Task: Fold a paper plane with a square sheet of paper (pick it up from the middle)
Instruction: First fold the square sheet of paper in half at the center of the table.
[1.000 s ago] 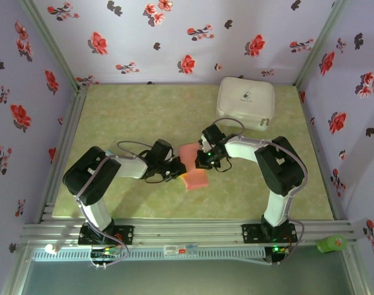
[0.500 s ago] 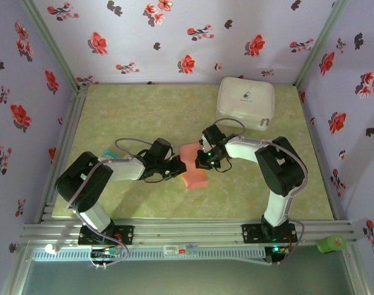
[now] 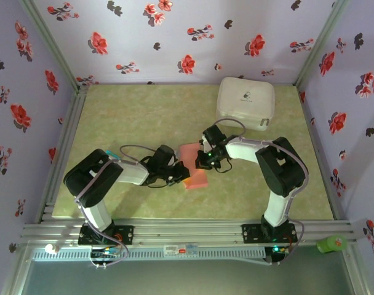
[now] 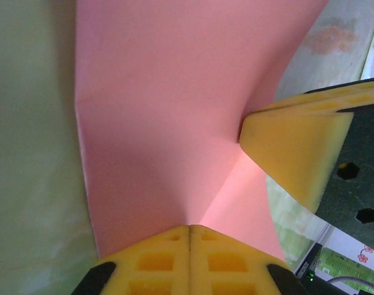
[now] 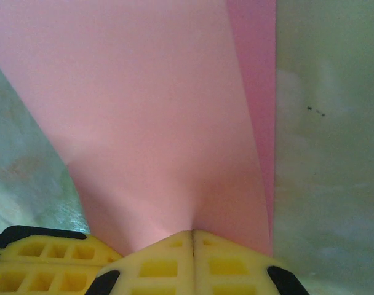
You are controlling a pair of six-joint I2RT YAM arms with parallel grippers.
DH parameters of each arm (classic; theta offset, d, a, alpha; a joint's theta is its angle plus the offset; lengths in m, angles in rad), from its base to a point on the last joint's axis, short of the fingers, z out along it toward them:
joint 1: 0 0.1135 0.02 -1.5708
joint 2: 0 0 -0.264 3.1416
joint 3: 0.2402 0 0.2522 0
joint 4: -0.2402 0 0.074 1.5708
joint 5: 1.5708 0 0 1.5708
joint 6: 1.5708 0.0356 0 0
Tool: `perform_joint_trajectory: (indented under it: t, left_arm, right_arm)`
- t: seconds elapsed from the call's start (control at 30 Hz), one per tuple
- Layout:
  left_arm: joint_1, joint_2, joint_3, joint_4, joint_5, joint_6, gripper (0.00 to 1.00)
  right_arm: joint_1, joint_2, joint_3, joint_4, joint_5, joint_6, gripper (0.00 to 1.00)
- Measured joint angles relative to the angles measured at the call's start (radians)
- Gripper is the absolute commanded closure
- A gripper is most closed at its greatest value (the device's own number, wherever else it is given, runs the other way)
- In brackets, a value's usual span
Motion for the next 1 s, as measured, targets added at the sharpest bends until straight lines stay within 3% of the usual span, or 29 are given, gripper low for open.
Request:
perform_joint_trajectory:
  t: [0.43, 1.0]
  left_arm:
    - [-0.001, -0.112, -0.037, -0.071, -0.003, 0.005, 0.95]
    - [-0.021, -0.041, -0.040, -0.025, 0.040, 0.007, 0.96]
  right_arm:
    - [0.000, -0.003, -0.003, 0.005, 0.002, 0.000, 1.00]
    - [0.000, -0.004, -0.007, 0.010, 0.003, 0.000, 1.00]
